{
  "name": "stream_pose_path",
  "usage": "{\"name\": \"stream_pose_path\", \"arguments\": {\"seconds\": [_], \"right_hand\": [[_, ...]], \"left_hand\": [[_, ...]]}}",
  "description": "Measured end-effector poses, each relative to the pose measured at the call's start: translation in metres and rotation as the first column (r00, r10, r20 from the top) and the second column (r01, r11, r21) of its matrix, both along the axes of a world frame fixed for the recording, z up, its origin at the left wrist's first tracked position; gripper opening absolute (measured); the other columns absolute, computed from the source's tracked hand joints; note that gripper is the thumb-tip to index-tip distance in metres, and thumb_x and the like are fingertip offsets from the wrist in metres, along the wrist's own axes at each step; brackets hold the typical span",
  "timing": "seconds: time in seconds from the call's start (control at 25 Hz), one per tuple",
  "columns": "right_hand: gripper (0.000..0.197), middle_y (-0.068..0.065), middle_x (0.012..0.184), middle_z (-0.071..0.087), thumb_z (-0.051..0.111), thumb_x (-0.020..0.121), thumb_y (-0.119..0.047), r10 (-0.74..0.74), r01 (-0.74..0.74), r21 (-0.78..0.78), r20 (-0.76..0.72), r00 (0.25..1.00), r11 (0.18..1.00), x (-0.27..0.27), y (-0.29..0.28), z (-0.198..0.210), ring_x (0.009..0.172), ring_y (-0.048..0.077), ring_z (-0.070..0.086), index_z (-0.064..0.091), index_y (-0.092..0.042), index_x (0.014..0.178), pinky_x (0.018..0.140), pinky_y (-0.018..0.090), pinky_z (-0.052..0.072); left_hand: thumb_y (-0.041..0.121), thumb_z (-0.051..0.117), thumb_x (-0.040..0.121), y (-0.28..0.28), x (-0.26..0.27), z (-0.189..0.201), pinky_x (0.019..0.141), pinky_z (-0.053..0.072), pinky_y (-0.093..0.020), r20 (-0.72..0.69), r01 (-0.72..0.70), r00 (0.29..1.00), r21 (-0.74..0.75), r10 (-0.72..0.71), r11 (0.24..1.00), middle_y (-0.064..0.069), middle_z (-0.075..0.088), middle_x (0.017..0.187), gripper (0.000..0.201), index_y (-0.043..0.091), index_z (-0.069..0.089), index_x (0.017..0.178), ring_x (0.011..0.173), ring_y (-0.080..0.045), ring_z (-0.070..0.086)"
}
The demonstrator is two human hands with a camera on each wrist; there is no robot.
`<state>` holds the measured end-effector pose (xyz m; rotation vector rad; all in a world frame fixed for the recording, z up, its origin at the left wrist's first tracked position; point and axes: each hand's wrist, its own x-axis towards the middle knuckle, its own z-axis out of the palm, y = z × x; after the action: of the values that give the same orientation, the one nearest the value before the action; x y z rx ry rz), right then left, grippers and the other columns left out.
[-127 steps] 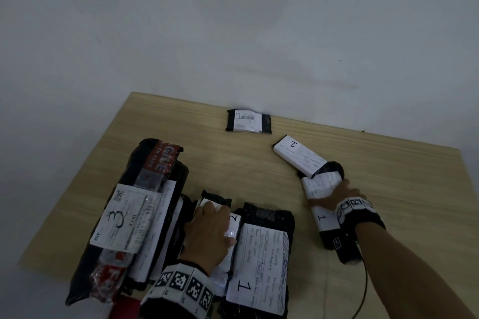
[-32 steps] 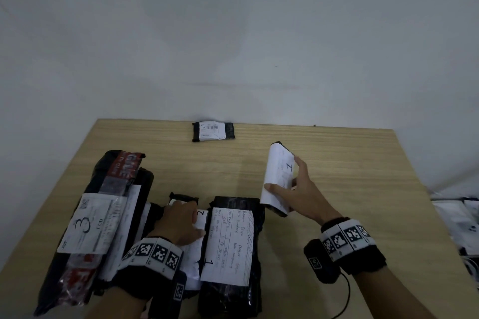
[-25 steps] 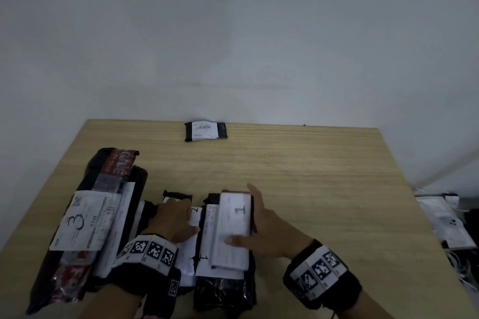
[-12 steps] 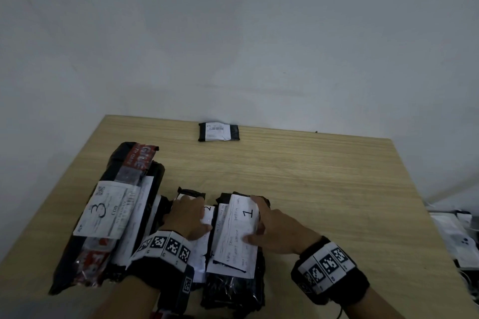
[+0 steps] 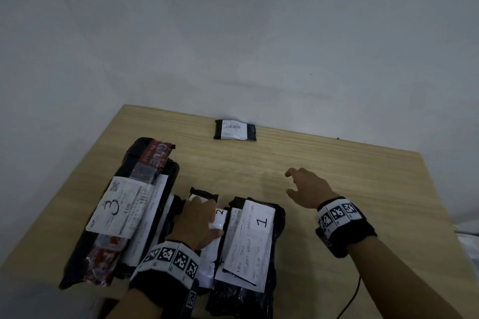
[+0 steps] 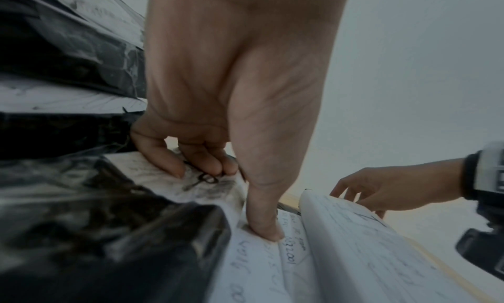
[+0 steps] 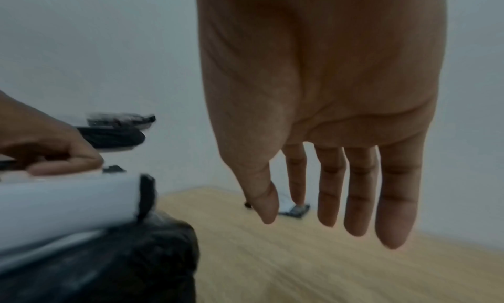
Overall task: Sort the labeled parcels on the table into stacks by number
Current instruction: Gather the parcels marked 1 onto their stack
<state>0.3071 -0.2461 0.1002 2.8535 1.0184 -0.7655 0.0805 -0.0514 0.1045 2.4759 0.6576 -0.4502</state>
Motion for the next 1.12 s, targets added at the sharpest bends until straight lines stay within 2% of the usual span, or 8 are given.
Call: {"name": "stream_pose_path", "arguments": {"seconds": [0.28,0.4,0.52,0.68,0.84,0.92,1.04,1.12], "right_hand": [[0.067,0.013,0.15,0.033,0.062,0.093,-0.019,-0.066,0.076,-0.079,0.122,0.99,0.994,0.008,-0.023,0.044,0.129,0.034,0.046,0.026,-0.016,0.149,0.101,0.047,0.046],[0.064,0.018,0.143,0.036,0.059,0.09,-0.006,-0.118,0.137,-0.053,0.262,0.958,0.989,0.003,-0.029,0.066,0.111,0.037,0.059,0.028,-0.013,0.145,0.086,0.045,0.054],[0.077,0.02,0.14,0.036,0.069,0.087,-0.013,-0.196,0.231,-0.029,0.431,0.881,0.973,-0.011,-0.032,0.082,0.098,0.038,0.064,0.023,-0.013,0.148,0.074,0.043,0.054],[0.095,0.023,0.149,0.028,0.067,0.089,-0.016,-0.257,0.328,0.012,0.648,0.717,0.944,-0.022,-0.033,0.117,0.12,0.038,0.05,0.001,-0.031,0.155,0.09,0.046,0.048],[0.099,0.013,0.164,-0.005,0.057,0.092,-0.007,-0.086,0.201,-0.084,0.698,0.711,0.976,-0.031,-0.028,0.143,0.148,0.033,0.016,-0.016,-0.036,0.153,0.11,0.051,0.032],[0.09,0.012,0.164,0.003,0.048,0.096,-0.007,-0.017,0.132,-0.118,0.68,0.733,0.984,-0.036,-0.023,0.153,0.147,0.031,0.021,-0.016,-0.034,0.153,0.111,0.052,0.031],[0.076,0.011,0.153,0.034,0.039,0.1,-0.011,-0.028,0.088,-0.047,0.715,0.698,0.995,-0.036,-0.011,0.177,0.131,0.031,0.046,-0.011,-0.028,0.155,0.102,0.046,0.041],[0.085,0.01,0.144,0.044,0.05,0.098,-0.018,-0.06,0.103,-0.017,0.716,0.695,0.995,-0.033,-0.007,0.193,0.123,0.03,0.051,-0.014,-0.02,0.155,0.099,0.044,0.044]], "left_hand": [[0.04,0.078,0.071,-0.019,-0.013,0.056,0.067,0.04,-0.032,0.31,0.17,0.934,0.052,-0.177,0.984,-0.001,0.046,0.089,0.047,0.025,0.034,0.07,0.086,-0.018,0.042],[0.039,0.078,0.07,-0.027,-0.026,0.072,0.058,0.032,-0.025,0.414,0.218,0.884,0.047,-0.217,0.975,0.004,0.04,0.083,0.045,0.022,0.037,0.073,0.081,-0.014,0.038],[0.044,0.078,0.069,-0.038,-0.049,0.082,0.054,0.026,-0.023,0.47,0.265,0.841,0.072,-0.267,0.962,0.007,0.037,0.082,0.046,0.022,0.037,0.074,0.077,-0.01,0.035],[0.044,0.073,0.073,-0.056,-0.08,0.092,0.063,0.038,-0.028,0.475,0.291,0.818,0.142,-0.323,0.946,0.005,0.039,0.088,0.044,0.023,0.035,0.075,0.082,-0.012,0.037],[0.046,0.069,0.077,-0.065,-0.103,0.101,0.066,0.035,-0.029,0.488,0.313,0.8,0.157,-0.349,0.937,0.007,0.035,0.088,0.044,0.026,0.03,0.074,0.083,-0.011,0.033],[0.046,0.068,0.077,-0.065,-0.106,0.107,0.068,0.037,-0.03,0.495,0.328,0.795,0.138,-0.352,0.935,0.007,0.034,0.088,0.043,0.027,0.03,0.074,0.084,-0.011,0.032],[0.046,0.068,0.077,-0.057,-0.102,0.12,0.072,0.041,-0.033,0.519,0.305,0.778,0.181,-0.354,0.935,0.005,0.038,0.091,0.042,0.024,0.032,0.077,0.086,-0.012,0.034],[0.046,0.068,0.077,-0.049,-0.098,0.127,0.07,0.04,-0.032,0.531,0.287,0.77,0.205,-0.353,0.936,0.004,0.039,0.093,0.042,0.023,0.033,0.078,0.086,-0.012,0.035]]}}
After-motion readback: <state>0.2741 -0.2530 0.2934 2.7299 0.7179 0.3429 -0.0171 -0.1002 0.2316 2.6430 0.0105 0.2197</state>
